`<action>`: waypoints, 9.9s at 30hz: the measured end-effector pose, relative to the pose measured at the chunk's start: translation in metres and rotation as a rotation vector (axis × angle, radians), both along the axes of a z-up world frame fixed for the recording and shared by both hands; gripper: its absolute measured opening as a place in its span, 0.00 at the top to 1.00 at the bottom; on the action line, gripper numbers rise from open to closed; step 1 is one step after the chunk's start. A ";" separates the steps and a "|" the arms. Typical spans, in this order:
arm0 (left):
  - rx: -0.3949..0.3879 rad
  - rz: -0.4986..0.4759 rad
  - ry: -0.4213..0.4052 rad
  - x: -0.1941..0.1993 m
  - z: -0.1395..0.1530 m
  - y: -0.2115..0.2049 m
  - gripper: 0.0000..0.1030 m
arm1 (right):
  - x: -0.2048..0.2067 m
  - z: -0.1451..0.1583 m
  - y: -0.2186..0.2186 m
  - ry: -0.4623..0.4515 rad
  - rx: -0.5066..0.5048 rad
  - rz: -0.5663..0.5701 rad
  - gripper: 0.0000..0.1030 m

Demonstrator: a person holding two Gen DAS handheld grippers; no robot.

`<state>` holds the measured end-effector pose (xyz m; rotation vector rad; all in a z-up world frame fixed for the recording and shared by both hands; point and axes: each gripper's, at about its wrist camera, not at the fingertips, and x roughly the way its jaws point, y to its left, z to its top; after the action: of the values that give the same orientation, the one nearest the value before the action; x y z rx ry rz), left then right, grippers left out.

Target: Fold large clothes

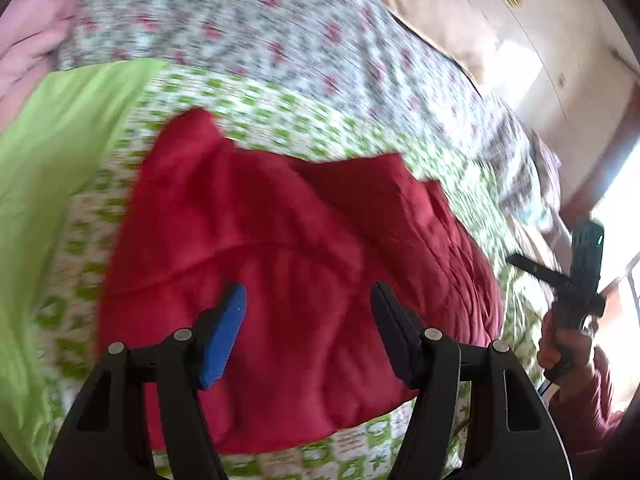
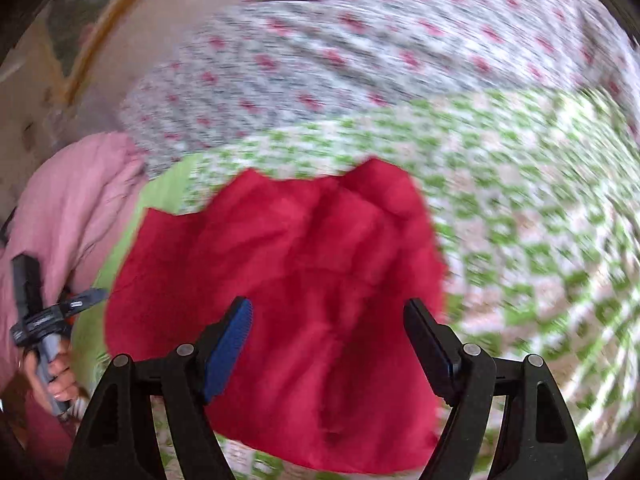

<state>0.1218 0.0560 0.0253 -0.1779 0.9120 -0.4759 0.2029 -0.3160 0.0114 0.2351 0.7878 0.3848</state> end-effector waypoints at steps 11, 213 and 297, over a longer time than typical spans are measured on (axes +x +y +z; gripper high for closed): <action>0.143 -0.081 0.000 0.028 -0.024 -0.061 0.38 | 0.046 -0.026 0.080 0.054 -0.084 0.168 0.80; 0.642 0.140 -0.138 -0.099 0.004 -0.044 0.12 | -0.113 -0.013 0.075 0.046 -0.329 0.226 0.02; 0.644 0.144 -0.117 -0.027 0.002 -0.045 0.11 | -0.026 -0.012 0.087 0.107 -0.350 0.284 0.00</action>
<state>0.0951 0.0109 0.0271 0.3660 0.8887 -0.0424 0.1769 -0.2292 -0.0009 -0.1873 0.9831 0.4957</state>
